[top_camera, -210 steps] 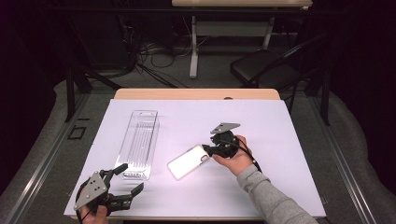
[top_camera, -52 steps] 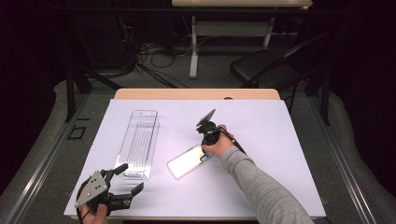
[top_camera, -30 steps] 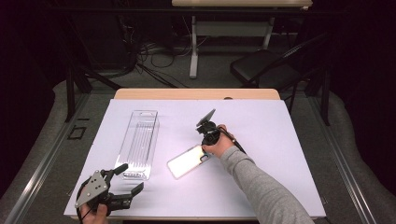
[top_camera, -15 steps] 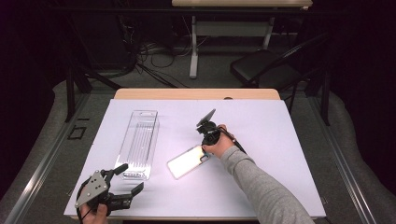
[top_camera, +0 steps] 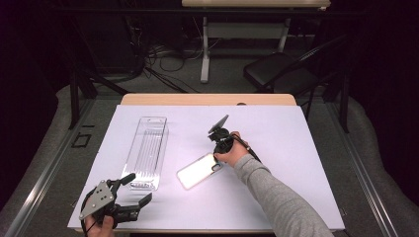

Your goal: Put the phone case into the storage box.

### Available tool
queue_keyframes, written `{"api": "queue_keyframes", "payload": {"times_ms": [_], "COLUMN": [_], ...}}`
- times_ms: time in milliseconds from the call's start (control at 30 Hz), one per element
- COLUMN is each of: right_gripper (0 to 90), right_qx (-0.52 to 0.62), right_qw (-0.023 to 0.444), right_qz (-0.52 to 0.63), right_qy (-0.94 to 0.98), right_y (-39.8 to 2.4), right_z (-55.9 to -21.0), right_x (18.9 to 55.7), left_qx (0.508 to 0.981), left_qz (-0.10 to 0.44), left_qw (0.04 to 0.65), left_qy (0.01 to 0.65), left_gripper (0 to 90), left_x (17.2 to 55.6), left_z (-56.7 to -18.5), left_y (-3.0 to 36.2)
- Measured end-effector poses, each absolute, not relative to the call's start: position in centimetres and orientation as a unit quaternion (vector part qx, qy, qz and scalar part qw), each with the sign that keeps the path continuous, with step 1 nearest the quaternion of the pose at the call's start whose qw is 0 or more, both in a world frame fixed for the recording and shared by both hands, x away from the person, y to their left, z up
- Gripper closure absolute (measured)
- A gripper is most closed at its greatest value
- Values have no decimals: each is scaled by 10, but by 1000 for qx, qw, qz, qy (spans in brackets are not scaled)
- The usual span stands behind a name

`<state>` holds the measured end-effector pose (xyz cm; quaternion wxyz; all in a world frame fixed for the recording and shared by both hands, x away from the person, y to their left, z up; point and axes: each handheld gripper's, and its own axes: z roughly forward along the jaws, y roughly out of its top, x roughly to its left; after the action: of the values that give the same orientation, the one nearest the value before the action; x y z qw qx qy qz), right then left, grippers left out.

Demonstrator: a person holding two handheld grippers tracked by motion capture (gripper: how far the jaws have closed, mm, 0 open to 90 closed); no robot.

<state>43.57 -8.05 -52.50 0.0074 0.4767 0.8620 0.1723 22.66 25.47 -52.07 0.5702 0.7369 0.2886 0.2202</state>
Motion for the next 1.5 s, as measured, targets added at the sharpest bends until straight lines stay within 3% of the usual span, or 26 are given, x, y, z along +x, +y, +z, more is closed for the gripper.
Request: {"api": "queue_keyframes", "payload": {"times_ms": [1033,1233,1500], "right_gripper": [876,875,875], "right_qx": [431,419,414], "right_qw": [47,58,65], "right_qz": [217,224,225], "right_qy": [875,878,879], "right_y": [-93,-95,-96], "right_z": [-484,-477,-469], "right_x": [400,394,389], "left_qx": [746,751,765], "left_qz": [206,155,122], "left_qw": [562,555,547], "left_qy": [291,323,319], "left_gripper": [158,158,159], "left_x": [228,240,249], "left_z": [-515,-510,-507], "left_y": [247,243,232]}}
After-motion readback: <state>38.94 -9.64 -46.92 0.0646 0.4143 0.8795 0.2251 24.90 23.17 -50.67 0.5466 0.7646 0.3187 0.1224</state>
